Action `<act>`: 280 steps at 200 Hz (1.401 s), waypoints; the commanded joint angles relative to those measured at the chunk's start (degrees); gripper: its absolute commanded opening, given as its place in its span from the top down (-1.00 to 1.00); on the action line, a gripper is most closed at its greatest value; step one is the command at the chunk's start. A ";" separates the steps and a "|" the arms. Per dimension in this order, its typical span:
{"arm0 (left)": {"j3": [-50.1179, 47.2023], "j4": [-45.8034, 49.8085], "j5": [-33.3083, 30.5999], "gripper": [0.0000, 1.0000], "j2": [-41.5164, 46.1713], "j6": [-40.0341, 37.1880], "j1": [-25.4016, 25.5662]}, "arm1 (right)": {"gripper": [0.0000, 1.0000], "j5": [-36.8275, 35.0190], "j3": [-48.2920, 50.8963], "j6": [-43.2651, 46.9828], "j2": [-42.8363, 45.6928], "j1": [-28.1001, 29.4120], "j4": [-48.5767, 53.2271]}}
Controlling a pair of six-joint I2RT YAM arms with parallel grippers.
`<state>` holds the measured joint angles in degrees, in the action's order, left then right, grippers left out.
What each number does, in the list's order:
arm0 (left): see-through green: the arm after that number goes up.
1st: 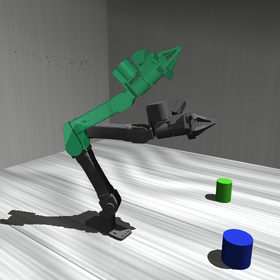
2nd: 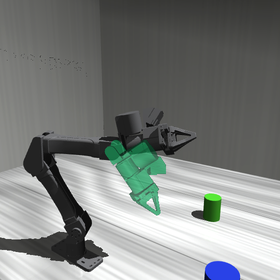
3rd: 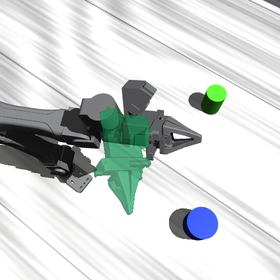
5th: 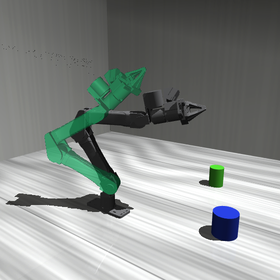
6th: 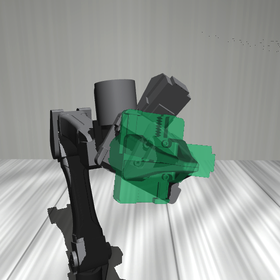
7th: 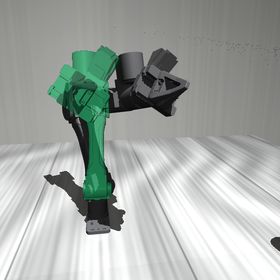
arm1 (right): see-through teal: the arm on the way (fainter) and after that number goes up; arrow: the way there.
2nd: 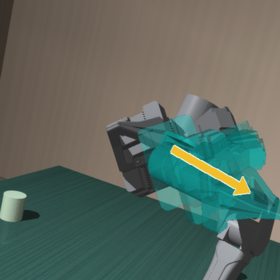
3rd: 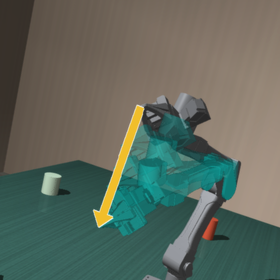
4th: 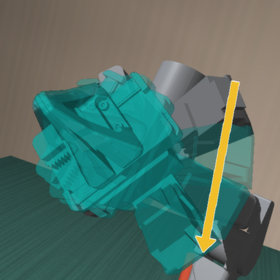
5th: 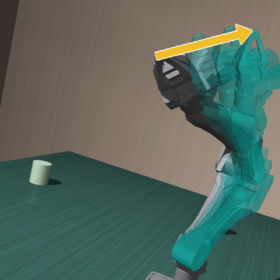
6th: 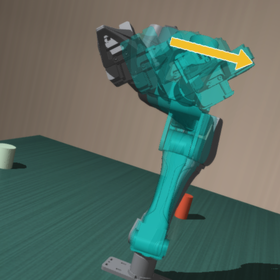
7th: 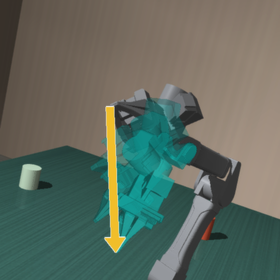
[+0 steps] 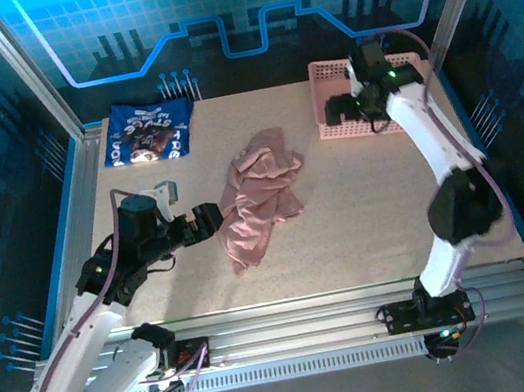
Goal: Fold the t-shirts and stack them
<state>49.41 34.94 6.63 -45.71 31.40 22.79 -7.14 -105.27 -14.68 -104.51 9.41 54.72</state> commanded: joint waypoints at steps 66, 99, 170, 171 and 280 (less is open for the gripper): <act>1.62 7.96 -5.57 -0.98 1.98 0.71 -0.64 | -0.81 -5.97 -49.49 4.84 -43.50 5.88 14.83; 2.15 9.18 -6.55 -0.98 2.04 0.34 -0.99 | -0.36 -8.62 -38.62 7.90 -40.67 6.40 8.59; 1.14 6.70 -4.80 -0.98 1.55 -2.24 -3.48 | 0.77 -21.45 -8.49 17.53 -20.98 5.28 1.98; 1.14 6.67 -4.75 -0.98 1.48 -2.27 -3.51 | 0.77 -21.52 -7.90 17.82 -20.60 5.23 1.80; -0.63 1.71 0.58 -0.98 -1.99 -4.04 -5.65 | 0.10 -11.56 39.44 61.90 14.69 -7.25 -32.83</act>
<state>49.43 38.81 4.60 -46.98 29.39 17.72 -24.62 -68.51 32.40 -94.94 3.97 35.14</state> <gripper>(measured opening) 0.991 0.251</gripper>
